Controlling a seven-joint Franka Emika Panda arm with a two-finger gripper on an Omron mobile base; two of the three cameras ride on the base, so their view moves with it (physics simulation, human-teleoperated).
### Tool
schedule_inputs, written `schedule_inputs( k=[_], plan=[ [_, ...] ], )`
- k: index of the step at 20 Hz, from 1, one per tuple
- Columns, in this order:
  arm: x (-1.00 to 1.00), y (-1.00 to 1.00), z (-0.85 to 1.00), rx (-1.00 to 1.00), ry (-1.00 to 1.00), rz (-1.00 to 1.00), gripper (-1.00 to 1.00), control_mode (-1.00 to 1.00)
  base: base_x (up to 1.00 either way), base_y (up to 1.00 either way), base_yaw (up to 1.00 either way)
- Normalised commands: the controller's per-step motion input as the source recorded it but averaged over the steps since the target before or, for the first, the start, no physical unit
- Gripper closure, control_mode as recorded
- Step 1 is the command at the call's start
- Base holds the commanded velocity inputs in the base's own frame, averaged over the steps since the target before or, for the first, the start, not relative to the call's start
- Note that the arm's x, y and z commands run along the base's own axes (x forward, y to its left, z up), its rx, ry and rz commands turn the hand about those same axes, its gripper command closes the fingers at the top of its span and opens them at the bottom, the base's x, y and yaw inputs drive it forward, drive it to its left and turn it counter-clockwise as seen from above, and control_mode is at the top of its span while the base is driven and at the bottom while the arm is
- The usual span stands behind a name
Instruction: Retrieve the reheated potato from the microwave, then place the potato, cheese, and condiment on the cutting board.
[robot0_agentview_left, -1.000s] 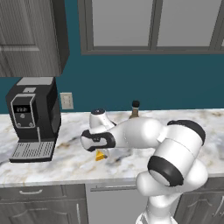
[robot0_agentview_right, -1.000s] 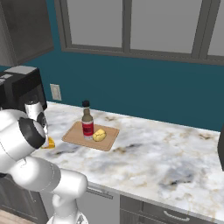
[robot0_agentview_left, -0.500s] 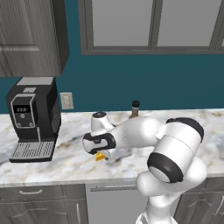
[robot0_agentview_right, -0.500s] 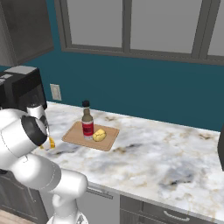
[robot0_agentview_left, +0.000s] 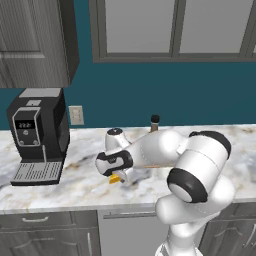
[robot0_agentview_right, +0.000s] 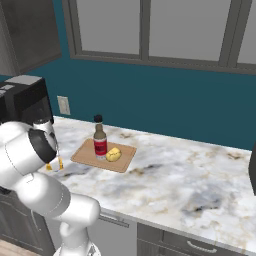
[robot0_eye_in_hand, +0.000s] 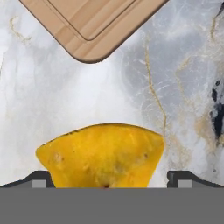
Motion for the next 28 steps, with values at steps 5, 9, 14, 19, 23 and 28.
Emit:
schedule_inputs(
  k=[5,9,14,19,23,28],
  plan=[
    [0.10,-0.01,-0.07,0.00,0.00,0.00,-1.00,-1.00,0.00,0.00,0.00],
    [0.16,0.00,-0.14,0.00,0.00,0.00,-1.00,-1.00,0.00,0.00,0.00],
    [0.05,-0.03,-0.11,0.00,0.00,0.00,-1.00,-1.00,0.00,0.00,0.00],
    [-0.03,-0.01,-0.08,0.00,0.00,0.00,1.00,-1.00,0.00,0.00,0.00],
    [-0.04,-0.06,-0.01,0.00,0.00,0.02,1.00,-1.00,0.00,0.00,0.00],
    [0.00,-0.05,0.27,0.00,-0.01,0.14,1.00,-1.00,0.00,0.00,0.00]
  ],
)
